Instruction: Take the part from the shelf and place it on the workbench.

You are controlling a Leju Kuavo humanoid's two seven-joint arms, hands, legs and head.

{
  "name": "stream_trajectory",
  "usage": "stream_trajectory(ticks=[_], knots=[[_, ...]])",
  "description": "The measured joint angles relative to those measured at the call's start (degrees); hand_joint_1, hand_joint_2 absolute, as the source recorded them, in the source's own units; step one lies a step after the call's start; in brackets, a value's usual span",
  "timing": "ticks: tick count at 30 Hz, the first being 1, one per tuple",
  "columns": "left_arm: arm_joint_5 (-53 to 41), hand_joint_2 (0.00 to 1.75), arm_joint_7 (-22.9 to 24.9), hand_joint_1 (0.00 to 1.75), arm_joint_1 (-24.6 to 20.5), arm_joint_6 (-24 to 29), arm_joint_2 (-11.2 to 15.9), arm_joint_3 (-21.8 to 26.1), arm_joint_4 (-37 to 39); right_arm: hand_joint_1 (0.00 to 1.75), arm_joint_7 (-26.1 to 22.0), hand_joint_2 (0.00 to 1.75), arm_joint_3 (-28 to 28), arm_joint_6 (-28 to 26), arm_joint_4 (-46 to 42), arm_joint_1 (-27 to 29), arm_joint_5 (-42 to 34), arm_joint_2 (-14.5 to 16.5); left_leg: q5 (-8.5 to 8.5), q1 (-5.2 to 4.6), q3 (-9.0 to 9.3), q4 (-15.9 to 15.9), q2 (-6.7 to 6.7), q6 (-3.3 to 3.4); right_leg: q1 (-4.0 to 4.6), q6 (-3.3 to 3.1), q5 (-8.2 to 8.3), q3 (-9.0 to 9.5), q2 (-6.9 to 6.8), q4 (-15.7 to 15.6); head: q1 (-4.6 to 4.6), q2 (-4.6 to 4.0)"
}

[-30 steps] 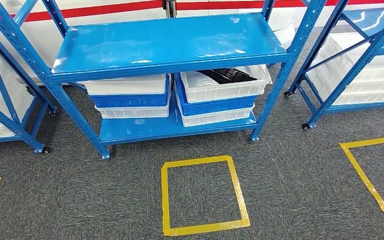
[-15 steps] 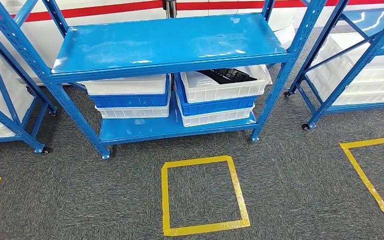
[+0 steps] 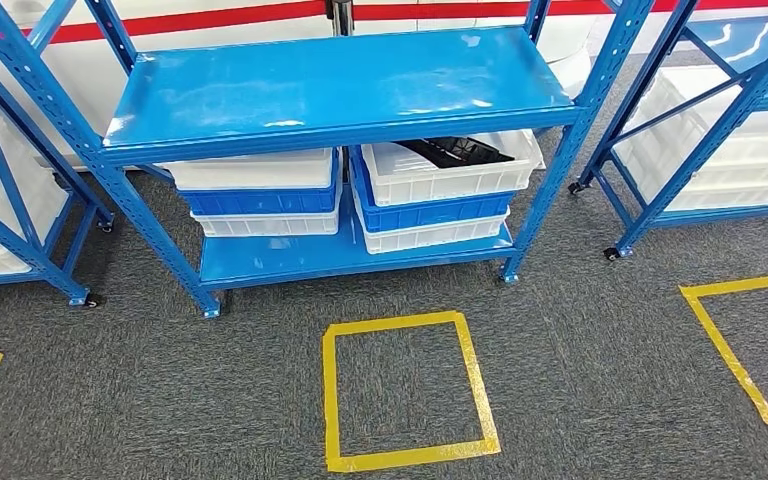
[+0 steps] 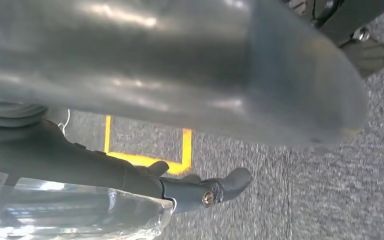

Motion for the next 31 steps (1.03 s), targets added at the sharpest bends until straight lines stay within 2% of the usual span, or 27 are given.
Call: stream_trajectory(ticks=[10,17,23,31], knots=[[8.4,0.00,2.0,0.00,3.3,-4.2,1.9,-15.8,-2.3,0.00,-1.0,0.00,2.5,6.9,-2.5,2.4,-8.3,-1.7,-0.01,0.00,0.00,0.0,0.00,0.01,0.00,0.00,0.00,-0.01,0.00,0.0,-0.01,0.00],[13.0,0.00,3.0,0.00,4.9,-6.5,3.0,-23.7,-3.5,0.00,-1.6,0.00,3.7,10.7,-3.8,3.5,-12.8,-2.5,-0.03,0.00,0.00,0.0,0.00,0.03,0.00,0.00,0.00,-0.02,0.00,0.0,-0.01,0.00],[13.8,0.00,3.2,0.00,5.4,-6.9,3.4,-26.6,-3.9,0.00,-1.7,0.00,4.3,11.3,-4.3,3.8,-13.6,-2.8,-0.03,0.00,0.01,0.0,0.00,0.03,0.00,0.00,0.00,-0.01,0.00,0.0,-0.01,0.00],[13.8,0.00,3.2,0.00,5.5,-6.9,3.5,-27.7,-3.9,0.00,-1.7,0.00,4.6,11.3,-4.6,4.1,-13.6,-2.9,-0.03,0.00,0.01,0.0,0.00,0.03,0.00,0.00,0.00,-0.01,0.00,0.0,-0.01,0.00]])
